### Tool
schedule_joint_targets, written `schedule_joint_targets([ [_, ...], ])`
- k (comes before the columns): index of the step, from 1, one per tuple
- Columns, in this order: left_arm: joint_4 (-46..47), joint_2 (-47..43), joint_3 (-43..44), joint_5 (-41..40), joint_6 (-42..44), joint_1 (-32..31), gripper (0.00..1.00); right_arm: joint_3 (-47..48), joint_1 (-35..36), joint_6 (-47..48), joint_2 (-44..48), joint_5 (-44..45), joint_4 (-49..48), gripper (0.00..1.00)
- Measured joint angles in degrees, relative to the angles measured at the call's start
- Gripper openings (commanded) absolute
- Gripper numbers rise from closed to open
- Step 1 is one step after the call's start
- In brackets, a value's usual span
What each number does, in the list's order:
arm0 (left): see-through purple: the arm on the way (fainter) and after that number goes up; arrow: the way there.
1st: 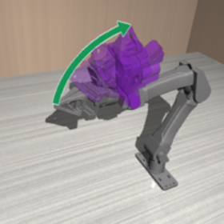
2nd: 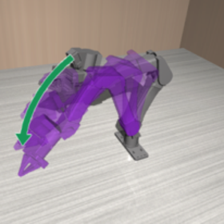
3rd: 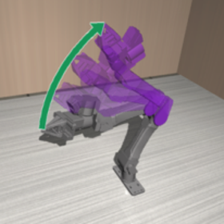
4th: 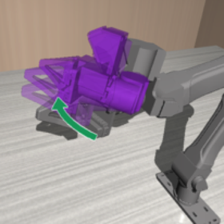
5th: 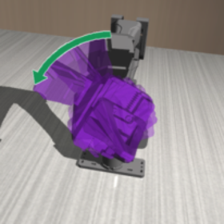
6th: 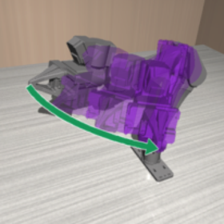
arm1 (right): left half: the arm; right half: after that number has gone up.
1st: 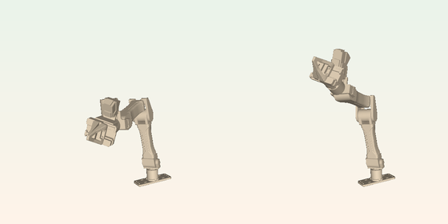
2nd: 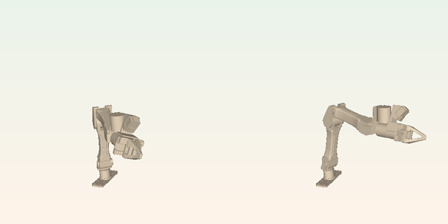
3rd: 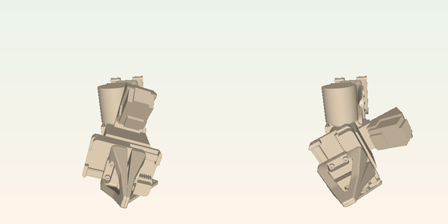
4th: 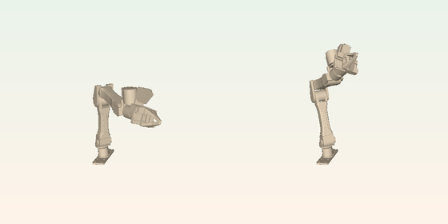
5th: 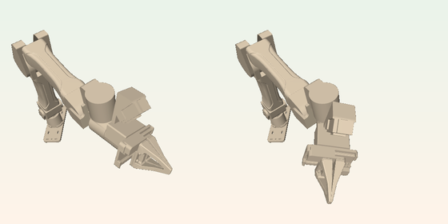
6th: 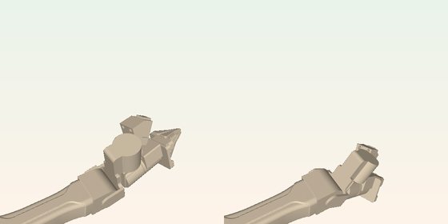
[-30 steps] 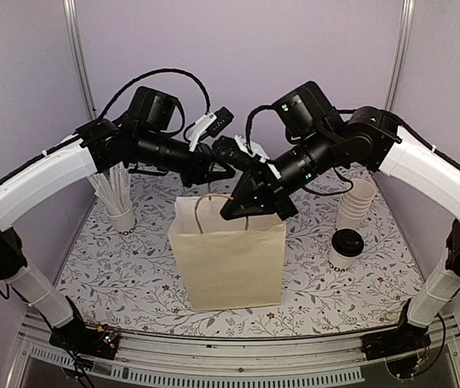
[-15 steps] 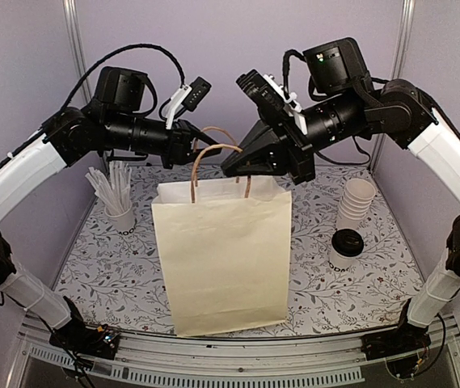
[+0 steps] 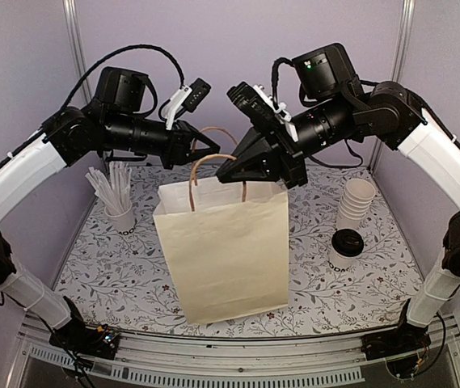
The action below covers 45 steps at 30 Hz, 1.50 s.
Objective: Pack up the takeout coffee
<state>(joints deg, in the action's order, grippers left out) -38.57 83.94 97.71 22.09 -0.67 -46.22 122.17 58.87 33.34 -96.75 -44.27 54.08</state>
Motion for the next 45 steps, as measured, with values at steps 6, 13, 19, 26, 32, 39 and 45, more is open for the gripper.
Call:
schedule_joint_targets([
  [6, -1.7, 0.0, 3.6, 0.0, -0.1, 0.0, 0.00, -0.4, 0.0, 1.5, 0.0, -0.1, 0.1, 0.04],
  [13, -1.9, 0.0, 5.6, -0.1, 0.0, 0.0, 0.00, -0.4, 0.0, 2.5, -0.2, 0.0, 0.1, 0.03],
  [19, -2.8, 0.0, 5.1, -0.3, 0.0, 0.0, 0.00, -0.4, 0.0, 2.8, -0.4, 0.0, 0.0, 0.02],
  [26, -2.9, 0.0, 4.1, -0.6, 0.0, 0.0, 0.00, -1.1, 0.0, 3.1, -0.8, 0.3, 0.0, 0.02],
  [32, -2.9, 0.0, 2.8, -1.6, 0.0, 0.0, 0.00, -2.1, 0.0, 3.5, -0.9, 0.7, -0.1, 0.02],
  [39, -2.9, 0.0, 1.5, -2.3, 0.0, 0.0, 0.00, -3.0, 0.0, 3.7, -1.0, 1.4, -0.1, 0.02],
  [45, -2.8, 0.0, 0.9, -3.0, 0.6, 0.0, 0.63, -3.0, 0.0, 3.6, -1.1, 2.2, -0.1, 0.52],
])
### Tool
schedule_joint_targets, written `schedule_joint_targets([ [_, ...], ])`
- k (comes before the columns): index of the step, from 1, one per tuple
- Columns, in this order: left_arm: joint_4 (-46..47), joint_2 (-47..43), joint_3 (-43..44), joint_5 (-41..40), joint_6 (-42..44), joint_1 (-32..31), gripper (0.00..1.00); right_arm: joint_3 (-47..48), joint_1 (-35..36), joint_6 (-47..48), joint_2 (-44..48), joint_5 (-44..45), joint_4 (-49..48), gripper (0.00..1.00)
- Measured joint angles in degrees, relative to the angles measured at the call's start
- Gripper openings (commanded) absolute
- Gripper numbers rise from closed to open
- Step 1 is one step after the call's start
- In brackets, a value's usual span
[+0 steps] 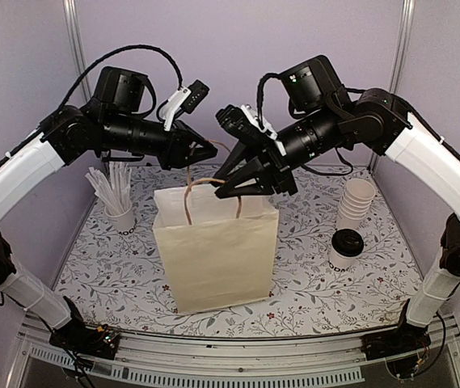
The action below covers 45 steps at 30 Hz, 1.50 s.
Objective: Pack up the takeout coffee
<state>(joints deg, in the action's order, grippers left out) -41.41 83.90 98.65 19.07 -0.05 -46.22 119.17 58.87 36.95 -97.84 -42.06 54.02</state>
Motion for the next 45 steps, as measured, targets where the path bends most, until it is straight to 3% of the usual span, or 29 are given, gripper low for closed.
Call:
schedule_joint_targets([
  [2, -0.1, 0.0, -0.1, -0.9, 0.0, 0.0, 0.97, 0.0, 0.0, 0.4, 0.0, 0.9, -0.1, 0.69],
  [3, -0.3, 0.0, -0.1, -1.7, 0.0, 0.0, 0.99, 0.0, 0.0, 0.4, -0.1, 1.9, -0.2, 0.75],
  [6, -1.7, -0.1, -0.1, -3.9, 0.2, 0.0, 1.00, 0.0, 0.0, 0.9, -0.1, 5.3, 0.2, 0.83],
  [14, -4.0, -7.6, -2.8, -6.1, 0.8, 0.0, 0.99, 0.0, -1.0, 5.4, 0.4, 8.3, 7.0, 0.86],
  [17, -4.0, -13.5, -6.3, -6.0, 0.8, 0.0, 0.97, -1.3, -4.7, 6.7, 2.3, 8.0, 8.8, 0.85],
  [22, -4.9, -19.1, -13.7, -6.1, 0.4, 0.0, 0.90, -9.9, -18.0, 6.8, 7.3, 5.7, 7.4, 0.82],
  [26, -7.5, -17.4, -17.6, -4.7, 0.9, 0.1, 0.84, -20.4, -24.7, 6.0, 9.4, 5.9, 4.5, 0.80],
  [32, -11.7, -11.6, -18.1, -3.2, 3.8, 0.4, 0.71, -33.7, -25.4, 5.4, 9.5, 13.5, 1.4, 0.79],
  [35, -13.0, -10.5, -18.1, -2.7, 5.2, 0.8, 0.54, -34.2, -25.4, 5.3, 9.5, 15.5, 0.8, 0.78],
  [42, -14.3, -6.5, -18.1, -0.6, 8.1, 1.9, 0.03, -30.0, -25.4, 5.3, 7.5, 16.6, 0.1, 0.75],
  [45, -15.0, -5.4, -17.8, 0.1, 8.7, 1.9, 0.00, -28.2, -25.4, 5.3, 5.9, 16.5, 0.0, 0.74],
])
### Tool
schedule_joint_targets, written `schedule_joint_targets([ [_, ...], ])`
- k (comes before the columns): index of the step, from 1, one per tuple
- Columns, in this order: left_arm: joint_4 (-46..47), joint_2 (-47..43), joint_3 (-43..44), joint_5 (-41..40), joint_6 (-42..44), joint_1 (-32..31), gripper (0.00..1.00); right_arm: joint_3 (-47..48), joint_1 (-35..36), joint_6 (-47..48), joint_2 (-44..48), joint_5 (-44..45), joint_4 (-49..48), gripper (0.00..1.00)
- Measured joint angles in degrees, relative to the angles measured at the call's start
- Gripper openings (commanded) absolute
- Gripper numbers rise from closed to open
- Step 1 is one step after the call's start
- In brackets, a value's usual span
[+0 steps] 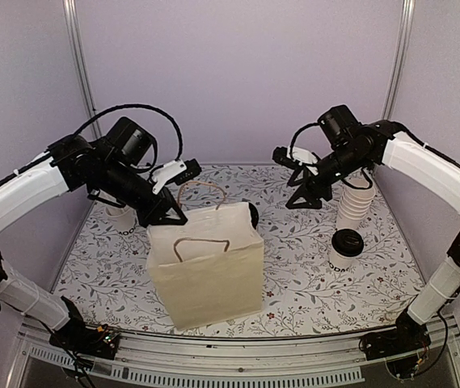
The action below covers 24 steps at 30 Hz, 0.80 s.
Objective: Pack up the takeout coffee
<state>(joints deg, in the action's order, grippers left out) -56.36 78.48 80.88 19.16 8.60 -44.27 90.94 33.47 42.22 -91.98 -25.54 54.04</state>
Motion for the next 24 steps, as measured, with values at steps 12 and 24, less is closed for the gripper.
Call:
schedule_joint_targets([
  [12, -4.2, -7.3, 2.3, -10.1, -1.9, 0.0, 0.00, 1.5, 0.0, 0.0, -2.6, -0.1, 0.1, 0.73],
  [24, -0.6, -5.0, 0.3, -16.8, -6.0, -10.6, 0.01, 2.5, 0.0, -0.3, -4.6, -0.3, 0.4, 0.73],
])
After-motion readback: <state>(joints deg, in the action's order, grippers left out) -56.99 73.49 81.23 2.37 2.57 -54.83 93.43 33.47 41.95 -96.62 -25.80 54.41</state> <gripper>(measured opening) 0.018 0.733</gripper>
